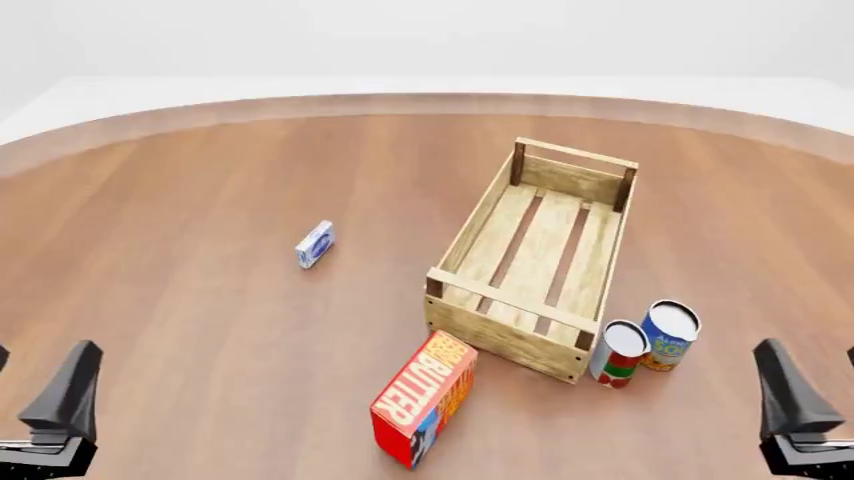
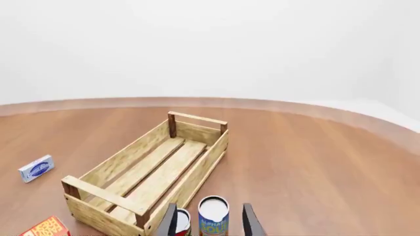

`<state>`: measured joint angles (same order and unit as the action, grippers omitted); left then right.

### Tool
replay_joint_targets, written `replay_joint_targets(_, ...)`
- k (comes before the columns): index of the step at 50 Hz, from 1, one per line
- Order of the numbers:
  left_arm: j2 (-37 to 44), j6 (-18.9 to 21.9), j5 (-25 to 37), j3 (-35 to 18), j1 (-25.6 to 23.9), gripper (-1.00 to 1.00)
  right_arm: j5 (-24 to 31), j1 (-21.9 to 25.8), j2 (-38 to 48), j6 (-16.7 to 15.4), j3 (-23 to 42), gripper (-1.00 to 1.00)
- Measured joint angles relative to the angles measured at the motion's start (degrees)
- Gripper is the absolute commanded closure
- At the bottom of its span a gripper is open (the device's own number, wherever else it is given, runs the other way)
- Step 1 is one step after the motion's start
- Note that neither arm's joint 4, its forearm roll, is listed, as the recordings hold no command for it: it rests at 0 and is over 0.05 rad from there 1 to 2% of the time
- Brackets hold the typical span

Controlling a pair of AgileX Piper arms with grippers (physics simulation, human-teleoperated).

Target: Pick up the tomato sauce, and put it in the wooden tray.

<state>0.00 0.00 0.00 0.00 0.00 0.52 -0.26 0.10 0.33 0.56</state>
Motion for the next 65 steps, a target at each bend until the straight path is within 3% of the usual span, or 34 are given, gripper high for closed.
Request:
replay_joint_targets(45,0.0,0.0,0.0,0.0,0.0,-1.0,1.36,4.24,1.77,1.01,-0.52,-1.0)
replay_joint_targets(65,0.0,0.0,0.0,0.0,0.0,-1.0,-3.49,5.84,10.64,0.94,-0.51,-1.0)
